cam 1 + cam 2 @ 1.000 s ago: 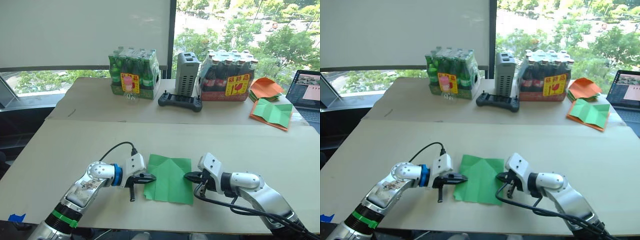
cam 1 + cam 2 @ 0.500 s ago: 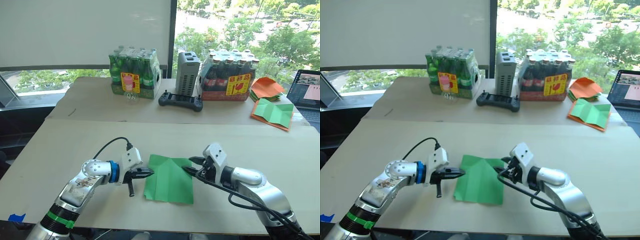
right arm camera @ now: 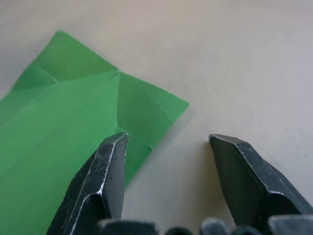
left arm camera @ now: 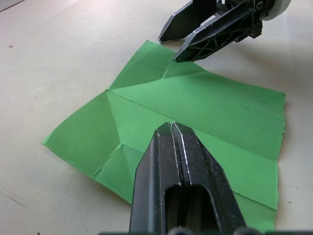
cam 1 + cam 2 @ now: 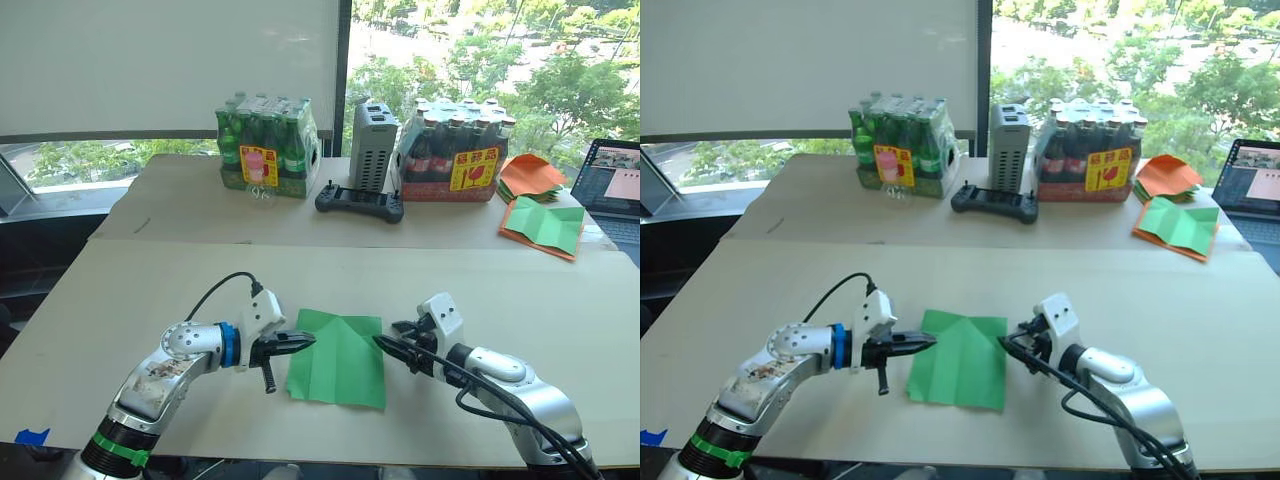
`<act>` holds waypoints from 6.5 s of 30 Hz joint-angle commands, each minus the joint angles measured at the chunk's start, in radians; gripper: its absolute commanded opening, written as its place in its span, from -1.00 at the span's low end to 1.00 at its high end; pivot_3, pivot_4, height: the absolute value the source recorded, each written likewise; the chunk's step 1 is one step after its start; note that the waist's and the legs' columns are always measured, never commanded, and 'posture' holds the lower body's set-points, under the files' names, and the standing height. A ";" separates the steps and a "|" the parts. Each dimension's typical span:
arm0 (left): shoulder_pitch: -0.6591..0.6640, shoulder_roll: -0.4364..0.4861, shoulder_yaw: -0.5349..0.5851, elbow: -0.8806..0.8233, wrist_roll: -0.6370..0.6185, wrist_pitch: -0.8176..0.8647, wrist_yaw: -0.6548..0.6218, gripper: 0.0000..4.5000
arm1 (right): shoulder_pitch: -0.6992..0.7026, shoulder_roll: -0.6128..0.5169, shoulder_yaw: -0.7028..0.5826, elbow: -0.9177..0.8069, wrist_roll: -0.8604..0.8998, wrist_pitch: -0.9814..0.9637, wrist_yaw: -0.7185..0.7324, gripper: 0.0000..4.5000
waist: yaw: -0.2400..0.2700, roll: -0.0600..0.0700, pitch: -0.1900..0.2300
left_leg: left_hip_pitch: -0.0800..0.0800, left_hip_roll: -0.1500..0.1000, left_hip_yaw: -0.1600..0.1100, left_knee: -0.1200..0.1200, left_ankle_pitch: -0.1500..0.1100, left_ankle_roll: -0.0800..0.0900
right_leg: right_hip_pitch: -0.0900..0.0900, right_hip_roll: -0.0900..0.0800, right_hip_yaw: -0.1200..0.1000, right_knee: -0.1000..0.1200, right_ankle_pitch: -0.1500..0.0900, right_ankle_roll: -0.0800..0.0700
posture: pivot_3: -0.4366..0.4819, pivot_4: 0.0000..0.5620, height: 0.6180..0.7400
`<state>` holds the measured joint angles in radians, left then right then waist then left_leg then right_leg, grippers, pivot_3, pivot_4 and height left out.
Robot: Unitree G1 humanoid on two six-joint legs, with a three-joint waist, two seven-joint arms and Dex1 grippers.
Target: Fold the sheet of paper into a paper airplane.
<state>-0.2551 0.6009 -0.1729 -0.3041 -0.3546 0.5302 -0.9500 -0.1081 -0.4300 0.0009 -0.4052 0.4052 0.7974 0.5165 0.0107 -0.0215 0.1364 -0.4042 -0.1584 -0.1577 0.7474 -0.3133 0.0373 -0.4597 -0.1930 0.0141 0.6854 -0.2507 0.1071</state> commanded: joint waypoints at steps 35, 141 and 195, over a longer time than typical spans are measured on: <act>0.016 0.055 0.150 -0.168 -0.183 0.152 0.075 -1.00 | 0.015 -0.057 0.217 -0.123 -0.256 -0.303 -0.044 -0.99 | 0.000 0.000 0.000 | 0.000 0.000 0.000 0.000 0.000 0.000 | 0.000 0.000 0.000 0.000 0.000 0.000 | -0.05 -0.47 -0.07; -0.430 -0.227 -0.308 0.576 0.457 -0.334 -0.049 -1.00 | -0.123 0.054 0.282 -0.040 -0.532 -0.033 0.153 -0.99 | -0.002 -0.002 -0.001 | -0.001 -0.001 0.000 0.003 0.001 -0.001 | -0.001 0.000 0.000 0.005 0.000 0.000 | -0.05 -0.47 -0.07; -0.420 -0.228 -0.311 0.573 0.483 -0.372 -0.065 -1.00 | 0.100 -0.154 0.182 -0.207 -0.279 0.207 0.048 -0.99 | 0.004 -0.004 -0.005 | 0.001 -0.001 -0.001 0.003 0.000 0.000 | 0.002 -0.001 -0.001 0.002 0.000 0.000 | -0.05 -0.47 -0.07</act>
<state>-0.6869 0.3688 -0.4770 0.2540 0.1146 0.1673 -1.0050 -0.0504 -0.5639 0.1722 -0.6459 0.1168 0.9368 0.5646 0.0152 -0.0255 0.1311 -0.4037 -0.1593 -0.1584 0.7506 -0.3129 0.0370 -0.4576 -0.1935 0.0131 0.6874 -0.2507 0.1074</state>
